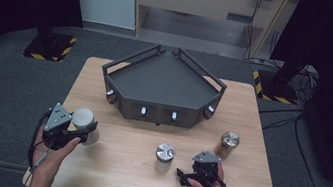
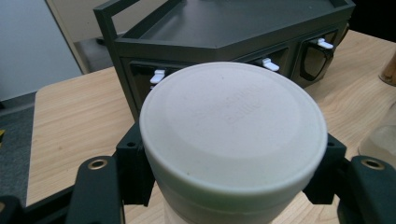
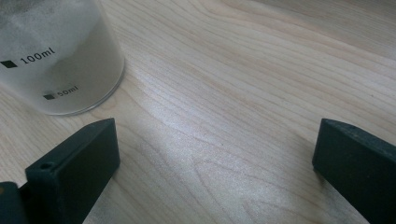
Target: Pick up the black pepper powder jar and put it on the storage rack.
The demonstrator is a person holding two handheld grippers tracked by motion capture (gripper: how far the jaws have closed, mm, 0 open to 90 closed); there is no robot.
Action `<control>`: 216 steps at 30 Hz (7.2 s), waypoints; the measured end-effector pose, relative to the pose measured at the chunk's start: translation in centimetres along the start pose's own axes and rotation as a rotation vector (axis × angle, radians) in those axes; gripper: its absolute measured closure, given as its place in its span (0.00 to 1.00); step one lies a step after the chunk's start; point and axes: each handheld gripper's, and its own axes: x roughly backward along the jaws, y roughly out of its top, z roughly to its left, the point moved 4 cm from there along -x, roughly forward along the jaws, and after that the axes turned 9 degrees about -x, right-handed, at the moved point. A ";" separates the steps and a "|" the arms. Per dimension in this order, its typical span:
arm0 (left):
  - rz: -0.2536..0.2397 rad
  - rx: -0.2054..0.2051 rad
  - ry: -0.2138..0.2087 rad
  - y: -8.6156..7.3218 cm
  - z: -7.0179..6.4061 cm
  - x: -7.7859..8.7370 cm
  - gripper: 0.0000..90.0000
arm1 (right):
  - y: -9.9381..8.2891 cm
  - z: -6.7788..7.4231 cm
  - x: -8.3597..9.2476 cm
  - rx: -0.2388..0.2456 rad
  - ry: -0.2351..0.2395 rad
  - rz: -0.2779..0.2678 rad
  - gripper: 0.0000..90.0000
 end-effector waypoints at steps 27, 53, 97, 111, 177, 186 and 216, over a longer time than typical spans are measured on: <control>-0.033 -0.078 -0.205 2.6 2.2 -4.0 0.36 | 0.0 0.0 0.0 0.001 0.000 0.000 0.01; -0.051 -0.126 -0.282 8.3 3.0 -6.8 0.36 | 0.0 0.0 0.0 0.000 0.001 0.000 0.01; -0.061 -0.140 -0.286 16.4 4.7 -11.0 0.36 | 0.0 0.0 0.0 -0.002 0.002 0.000 0.01; -0.049 -0.148 -0.277 17.7 5.5 -12.7 0.36 | 0.0 0.0 0.0 0.000 0.002 0.000 0.01; 0.003 -0.080 -0.236 14.8 8.2 -18.3 0.36 | 0.0 0.0 0.0 0.000 0.002 -0.001 0.01; -0.003 -0.067 -0.236 14.6 8.3 -18.3 0.36 | 0.0 0.0 0.0 0.000 0.002 -0.001 0.01; 0.039 -0.119 -0.180 15.2 7.7 -17.4 0.07 | 0.0 0.0 0.0 0.000 0.001 -0.001 0.01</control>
